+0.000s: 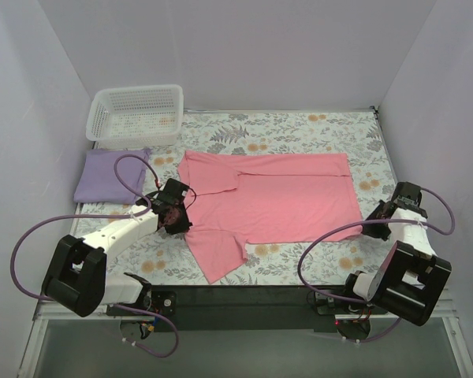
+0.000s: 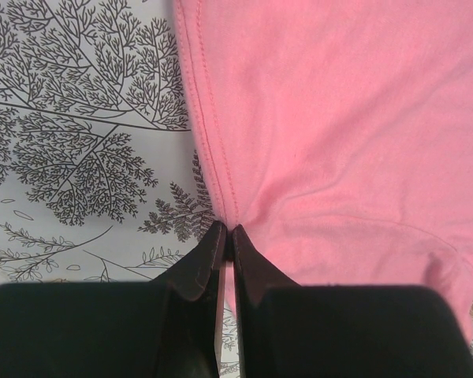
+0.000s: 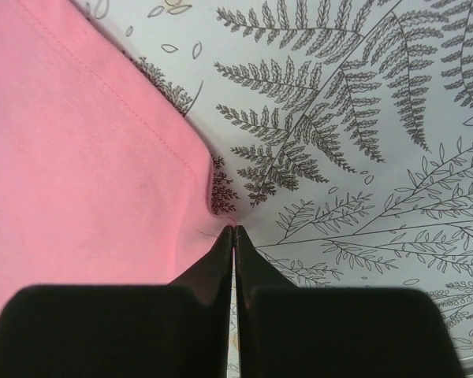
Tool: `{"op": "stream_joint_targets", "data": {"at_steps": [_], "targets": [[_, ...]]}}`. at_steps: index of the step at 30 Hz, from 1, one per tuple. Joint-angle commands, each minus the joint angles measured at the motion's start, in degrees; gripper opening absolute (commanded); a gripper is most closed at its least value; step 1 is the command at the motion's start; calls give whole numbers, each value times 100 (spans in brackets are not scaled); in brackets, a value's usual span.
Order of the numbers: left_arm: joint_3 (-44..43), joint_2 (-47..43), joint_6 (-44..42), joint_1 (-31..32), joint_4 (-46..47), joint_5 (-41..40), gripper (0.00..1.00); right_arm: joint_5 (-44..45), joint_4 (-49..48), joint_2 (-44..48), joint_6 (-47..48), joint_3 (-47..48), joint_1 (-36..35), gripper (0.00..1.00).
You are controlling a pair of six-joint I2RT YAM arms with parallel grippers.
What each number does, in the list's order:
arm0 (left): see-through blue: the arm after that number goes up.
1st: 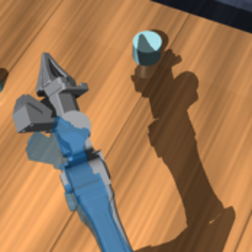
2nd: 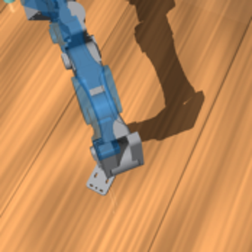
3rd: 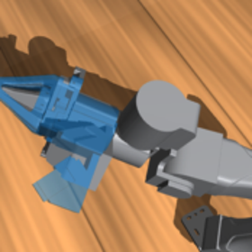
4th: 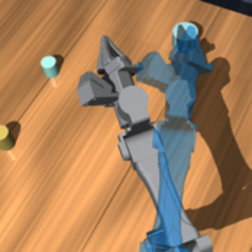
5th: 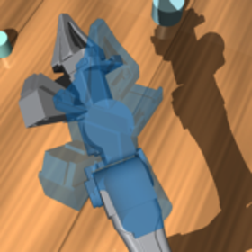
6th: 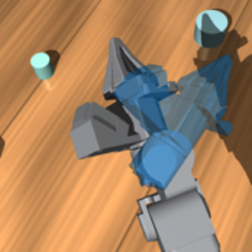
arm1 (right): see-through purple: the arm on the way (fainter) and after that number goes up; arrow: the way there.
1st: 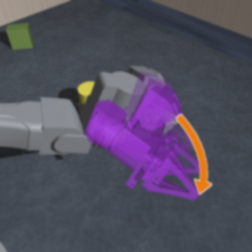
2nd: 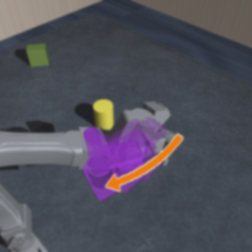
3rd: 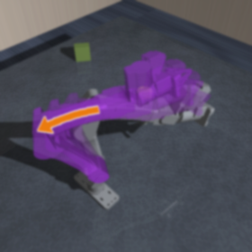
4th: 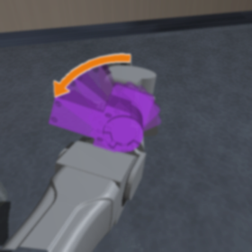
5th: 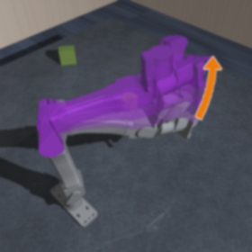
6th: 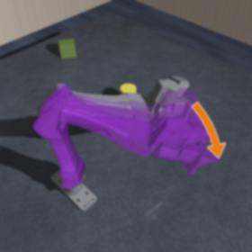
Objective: Fold and stack the t-shirts
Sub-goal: Fold the tshirt
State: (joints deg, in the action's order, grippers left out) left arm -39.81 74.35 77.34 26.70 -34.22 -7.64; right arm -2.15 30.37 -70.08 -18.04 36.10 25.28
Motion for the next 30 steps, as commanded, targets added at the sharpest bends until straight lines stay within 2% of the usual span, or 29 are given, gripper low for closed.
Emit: {"op": "stream_joint_targets", "data": {"at_steps": [1, 8, 13, 21, 30], "targets": [[26, -245, -52, -68, 91, 87, 0, -162, 197, 249, 20, 284, 3, 1], [-9, -315, -52, -121, 108, 122, 0, -31, 320, 426, 187, 520, 3, 1], [-88, -307, -52, -200, 196, 394, 0, -469, 250, 259, 135, 635, 3, 1], [-404, 9, -52, -507, 214, 755, 0, -637, -22, 4, 46, 1031, 3, 1], [-966, 370, -105, -771, 21, 1177, 0, -804, -952, -260, -234, 970, -5, 1]]}}
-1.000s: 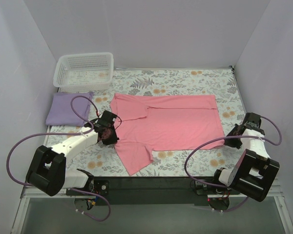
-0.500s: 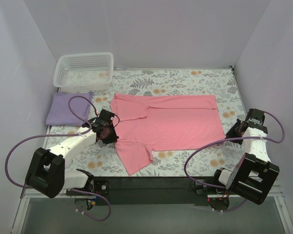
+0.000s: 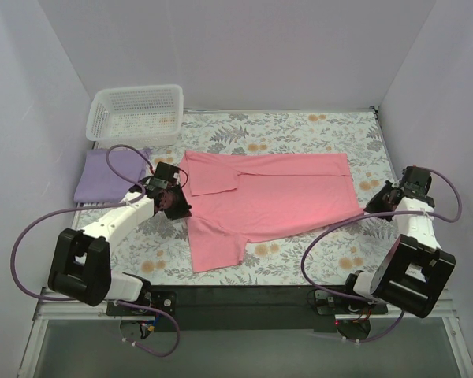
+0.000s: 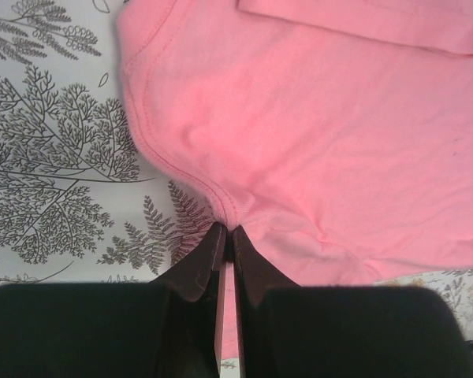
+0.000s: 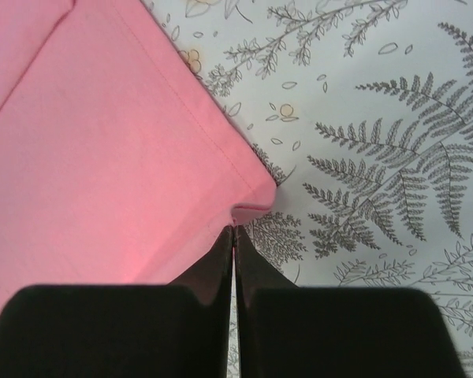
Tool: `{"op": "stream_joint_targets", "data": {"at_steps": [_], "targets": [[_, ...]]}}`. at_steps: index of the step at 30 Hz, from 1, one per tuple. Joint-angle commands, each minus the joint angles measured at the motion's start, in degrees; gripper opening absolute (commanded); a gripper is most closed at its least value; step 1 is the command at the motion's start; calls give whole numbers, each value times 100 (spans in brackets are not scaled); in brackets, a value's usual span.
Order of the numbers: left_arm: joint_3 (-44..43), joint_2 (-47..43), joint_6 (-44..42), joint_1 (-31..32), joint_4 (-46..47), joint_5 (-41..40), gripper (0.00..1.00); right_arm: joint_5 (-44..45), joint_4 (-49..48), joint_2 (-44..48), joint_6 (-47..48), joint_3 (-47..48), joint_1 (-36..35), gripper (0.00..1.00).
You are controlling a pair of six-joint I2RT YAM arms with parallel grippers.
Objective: Fold and stack the t-shirts
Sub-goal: Fold the tshirt
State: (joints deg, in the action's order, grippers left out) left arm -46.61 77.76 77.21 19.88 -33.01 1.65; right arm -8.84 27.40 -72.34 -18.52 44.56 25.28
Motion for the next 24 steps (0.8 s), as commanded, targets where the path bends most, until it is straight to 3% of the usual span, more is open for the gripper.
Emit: {"op": "stream_joint_targets", "data": {"at_steps": [1, 11, 24], "targets": [[-392, 81, -92, -159, -135, 257, 0, -179, -787, -35, -265, 71, -5, 1], [-1112, 468, 22, -529, -267, -68, 0, -258, -1658, -527, -477, -61, -93, 1], [-1597, 1356, 75, -959, -144, -95, 0, -232, -2037, -1476, -503, 589, -445, 1]]}}
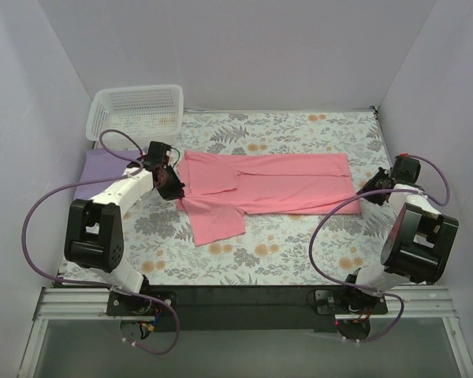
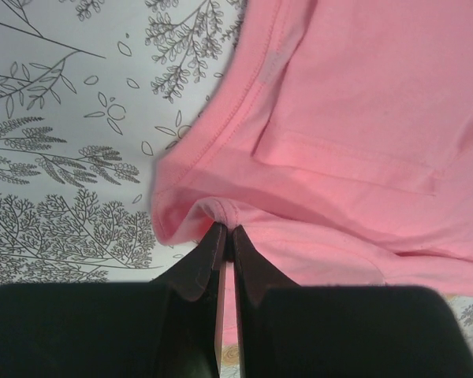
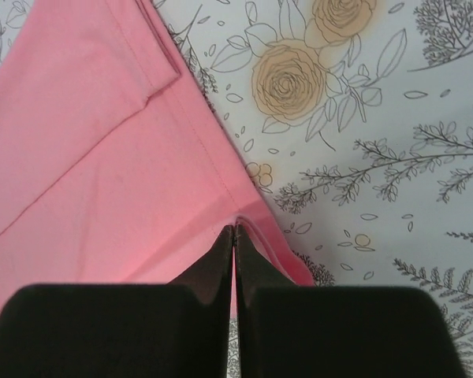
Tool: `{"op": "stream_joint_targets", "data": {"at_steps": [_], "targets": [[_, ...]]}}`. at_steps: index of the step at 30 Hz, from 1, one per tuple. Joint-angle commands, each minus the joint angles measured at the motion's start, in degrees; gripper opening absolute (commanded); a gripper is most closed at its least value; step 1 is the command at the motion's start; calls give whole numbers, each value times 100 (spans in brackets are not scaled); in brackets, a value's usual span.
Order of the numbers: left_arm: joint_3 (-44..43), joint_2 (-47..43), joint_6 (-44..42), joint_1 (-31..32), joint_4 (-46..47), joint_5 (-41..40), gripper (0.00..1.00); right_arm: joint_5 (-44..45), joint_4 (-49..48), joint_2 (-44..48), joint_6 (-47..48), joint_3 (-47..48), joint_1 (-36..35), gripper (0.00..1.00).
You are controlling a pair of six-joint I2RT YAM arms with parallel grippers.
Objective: Fold and stack the t-shirts
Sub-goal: Fold the tshirt
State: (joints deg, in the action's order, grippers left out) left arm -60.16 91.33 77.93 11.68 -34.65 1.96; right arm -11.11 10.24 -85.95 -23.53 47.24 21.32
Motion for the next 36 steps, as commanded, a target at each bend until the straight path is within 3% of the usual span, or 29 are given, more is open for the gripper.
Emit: {"op": "stream_joint_targets", "data": {"at_steps": [1, 13, 30, 32, 35, 36], "targets": [[-268, 51, 12, -175, 55, -117, 0, -22, -347, -167, -3, 390, -67, 1], [-496, 210, -67, -263, 125, -117, 0, 48, -479, -308, 15, 663, -119, 1], [-998, 1229, -349, -263, 300, -450, 0, 48, -690, -1081, 287, 1015, -339, 1], [-901, 1256, -366, -263, 371, -451, 5, 57, -699, -1151, 357, 1041, -383, 1], [-875, 1238, -410, -254, 416, -459, 23, 22, -681, -1178, 437, 1068, -453, 17], [-866, 1186, -428, -254, 424, -494, 26, 39, -673, -1091, 480, 1059, -471, 29]]}}
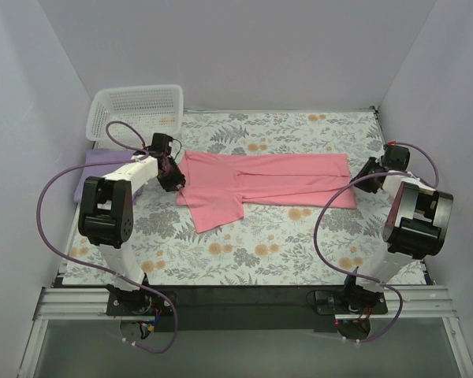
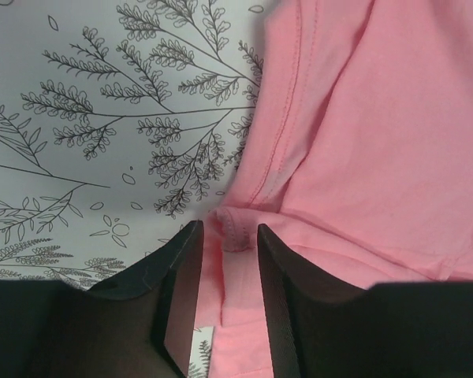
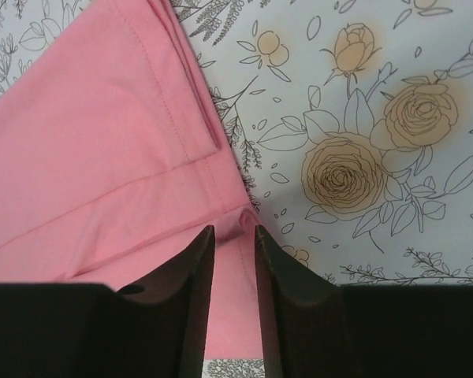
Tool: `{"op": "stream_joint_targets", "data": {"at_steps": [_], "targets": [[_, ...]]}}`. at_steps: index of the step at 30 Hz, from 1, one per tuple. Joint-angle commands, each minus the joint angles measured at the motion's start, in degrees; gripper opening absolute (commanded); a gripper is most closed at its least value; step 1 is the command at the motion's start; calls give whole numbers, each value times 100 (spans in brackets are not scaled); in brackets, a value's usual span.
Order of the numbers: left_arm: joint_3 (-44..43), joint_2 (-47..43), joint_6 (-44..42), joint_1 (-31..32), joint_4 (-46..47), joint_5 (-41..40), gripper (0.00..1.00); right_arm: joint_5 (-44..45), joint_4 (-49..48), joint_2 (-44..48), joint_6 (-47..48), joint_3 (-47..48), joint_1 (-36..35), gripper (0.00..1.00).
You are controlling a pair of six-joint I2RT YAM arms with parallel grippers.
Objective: Fold and stack the t-shirts
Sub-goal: Fold the tshirt
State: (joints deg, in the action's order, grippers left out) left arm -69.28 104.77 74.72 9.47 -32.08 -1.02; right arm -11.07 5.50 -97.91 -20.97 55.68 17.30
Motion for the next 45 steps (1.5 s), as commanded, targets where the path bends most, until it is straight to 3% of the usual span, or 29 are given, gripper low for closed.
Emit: {"op": "stream_joint_targets", "data": {"at_steps": [1, 3, 6, 13, 18, 34, 45], "targets": [[54, -315, -107, -25, 158, -241, 35, 122, -189, 166, 234, 180, -112, 35], [81, -527, -115, 2, 158, -425, 43, 193, -137, 411, 269, 145, -139, 47], [160, -1071, -98, 45, 158, -627, 54, 237, 3, 806, 269, 14, -139, 53], [1230, -2390, 394, 72, 192, -795, 55, -70, 39, 1757, 181, -812, -139, 52], [2304, -3023, 1000, 72, 587, -699, 44, -466, -294, 1925, 67, -1445, -139, 47], [2560, -2295, 2011, 63, 1520, -136, 42, -1038, -1103, 1283, -153, -1745, -87, 43], [2726, -1776, 2301, 63, 1310, -856, 0, -1046, -1156, 747, -276, -1947, 203, 42]]}}
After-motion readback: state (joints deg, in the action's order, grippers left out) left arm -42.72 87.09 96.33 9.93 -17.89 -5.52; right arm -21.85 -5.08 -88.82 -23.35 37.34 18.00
